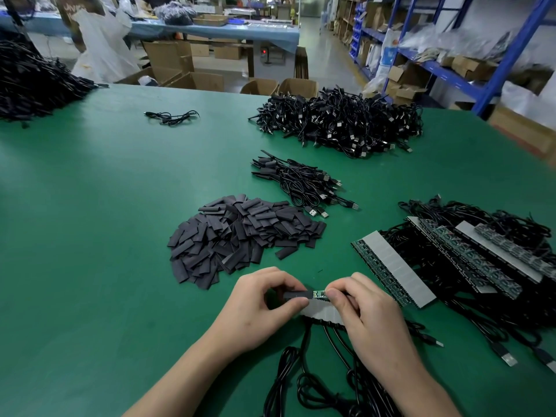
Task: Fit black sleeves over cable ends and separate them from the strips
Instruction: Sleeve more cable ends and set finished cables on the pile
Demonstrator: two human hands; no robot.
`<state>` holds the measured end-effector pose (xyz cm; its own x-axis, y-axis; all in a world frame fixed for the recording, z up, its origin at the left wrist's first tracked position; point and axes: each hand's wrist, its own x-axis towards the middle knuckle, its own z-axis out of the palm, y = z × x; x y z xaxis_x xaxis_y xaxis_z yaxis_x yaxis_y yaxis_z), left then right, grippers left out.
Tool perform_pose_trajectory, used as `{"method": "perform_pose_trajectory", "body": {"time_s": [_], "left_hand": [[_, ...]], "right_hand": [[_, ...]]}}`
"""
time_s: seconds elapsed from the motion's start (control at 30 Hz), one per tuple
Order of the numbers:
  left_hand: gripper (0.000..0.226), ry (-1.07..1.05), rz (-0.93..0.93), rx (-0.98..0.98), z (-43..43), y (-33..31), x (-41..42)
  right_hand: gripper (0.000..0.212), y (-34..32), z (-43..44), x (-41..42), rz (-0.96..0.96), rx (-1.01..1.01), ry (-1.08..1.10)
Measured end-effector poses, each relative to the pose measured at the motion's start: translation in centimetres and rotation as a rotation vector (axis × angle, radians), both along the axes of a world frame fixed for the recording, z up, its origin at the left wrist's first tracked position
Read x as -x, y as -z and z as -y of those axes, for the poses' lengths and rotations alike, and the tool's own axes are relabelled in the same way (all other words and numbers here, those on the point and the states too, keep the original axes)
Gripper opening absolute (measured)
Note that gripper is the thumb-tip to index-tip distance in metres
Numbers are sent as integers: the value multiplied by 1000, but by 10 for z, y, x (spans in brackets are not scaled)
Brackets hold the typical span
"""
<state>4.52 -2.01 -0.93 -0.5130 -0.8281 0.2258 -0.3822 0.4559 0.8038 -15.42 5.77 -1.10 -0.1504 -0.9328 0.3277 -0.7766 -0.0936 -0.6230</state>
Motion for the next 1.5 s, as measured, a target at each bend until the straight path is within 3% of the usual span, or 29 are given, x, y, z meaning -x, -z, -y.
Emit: {"method": "perform_pose_trajectory", "body": {"time_s": [0.17, 0.73, 1.03, 1.17, 1.5], "left_hand": [[4, 1, -19, -40, 0, -1, -1], [7, 64, -33, -99, 1, -3, -3], [15, 21, -49, -17, 1, 0, -1], [14, -18, -81, 21, 0, 0, -1], [14, 0, -127, 41, -1, 1, -1]], "right_hand": [[32, 0, 0, 0, -7, -1, -9], [28, -1, -2, -1, -43, -10, -53], [23, -1, -3, -3, 107, -69, -175], [12, 0, -5, 1, 64, -38, -76], [13, 5, -3, 2, 92, -35, -85]]}}
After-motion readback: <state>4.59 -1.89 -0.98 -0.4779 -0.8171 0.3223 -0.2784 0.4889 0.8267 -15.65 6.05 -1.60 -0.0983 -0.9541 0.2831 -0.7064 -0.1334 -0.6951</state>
